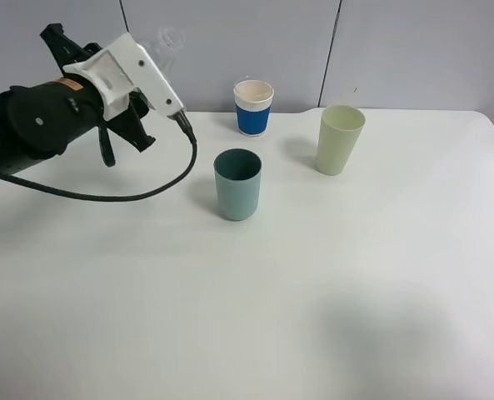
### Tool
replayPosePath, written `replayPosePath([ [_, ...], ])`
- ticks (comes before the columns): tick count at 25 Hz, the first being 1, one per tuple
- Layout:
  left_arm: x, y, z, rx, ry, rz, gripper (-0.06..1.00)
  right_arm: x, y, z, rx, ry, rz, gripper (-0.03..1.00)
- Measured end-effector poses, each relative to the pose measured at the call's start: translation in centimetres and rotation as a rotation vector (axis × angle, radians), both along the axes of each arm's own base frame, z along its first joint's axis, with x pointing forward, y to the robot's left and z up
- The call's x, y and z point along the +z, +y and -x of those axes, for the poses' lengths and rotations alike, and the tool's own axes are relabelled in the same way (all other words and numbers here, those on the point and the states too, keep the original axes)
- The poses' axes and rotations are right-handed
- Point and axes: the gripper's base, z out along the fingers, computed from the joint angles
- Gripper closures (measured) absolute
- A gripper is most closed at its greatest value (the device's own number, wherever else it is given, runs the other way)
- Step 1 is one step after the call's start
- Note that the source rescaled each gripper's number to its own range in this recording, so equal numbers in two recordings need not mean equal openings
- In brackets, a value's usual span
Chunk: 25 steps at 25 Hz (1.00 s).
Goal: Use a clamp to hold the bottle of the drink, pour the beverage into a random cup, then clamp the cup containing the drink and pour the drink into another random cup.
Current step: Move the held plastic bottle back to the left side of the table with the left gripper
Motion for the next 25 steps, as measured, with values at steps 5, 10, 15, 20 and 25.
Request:
replayPosePath([
  [5,-0.3,1.5,1.0,-0.038,0.024,0.333,0.94,0.0,0.0,0.0,0.000,0.000,0.000,0.02],
  [10,-0.8,1.8,1.6,-0.117,0.076,0.553,0.94,0.0,0.0,0.0,0.000,0.000,0.000,0.02],
  [15,-0.9,1.7,2.2,-0.185,0.082,0.705,0.94,0.0,0.0,0.0,0.000,0.000,0.000,0.02],
  [20,-0.8,1.6,2.3,-0.179,0.103,0.832,0.94,0.0,0.0,0.0,0.000,0.000,0.000,0.02],
  [25,-1.0,1.5,2.3,-0.173,0.119,0.865,0.94,0.0,0.0,0.0,0.000,0.000,0.000,0.02],
])
